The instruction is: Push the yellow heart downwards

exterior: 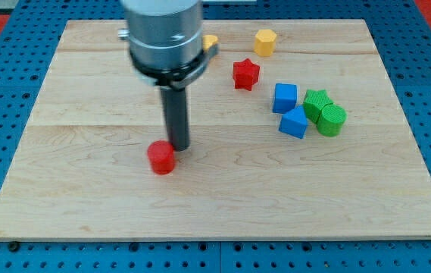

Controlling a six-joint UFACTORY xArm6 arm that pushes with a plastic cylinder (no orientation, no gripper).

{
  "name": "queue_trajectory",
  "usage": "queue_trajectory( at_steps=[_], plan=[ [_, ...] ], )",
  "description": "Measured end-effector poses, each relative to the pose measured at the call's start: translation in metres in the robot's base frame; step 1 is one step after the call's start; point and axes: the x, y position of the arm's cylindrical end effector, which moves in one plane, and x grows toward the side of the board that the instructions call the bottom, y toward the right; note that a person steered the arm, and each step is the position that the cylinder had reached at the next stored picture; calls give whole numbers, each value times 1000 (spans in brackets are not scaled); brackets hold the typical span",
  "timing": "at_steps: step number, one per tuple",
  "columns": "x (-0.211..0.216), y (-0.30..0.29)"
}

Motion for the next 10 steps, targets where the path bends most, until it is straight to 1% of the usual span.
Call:
queue_trajectory(
  at_steps=[1,2,3,4,5,6,7,8,9,10],
  plan=[
    [17,-12],
    [4,-2],
    [-76,20],
    [-152,55],
    [-197,108],
    [-235,101],
    [-238,35],
    [-201,12],
    [-165,1],
    [-146,-28]
  ],
)
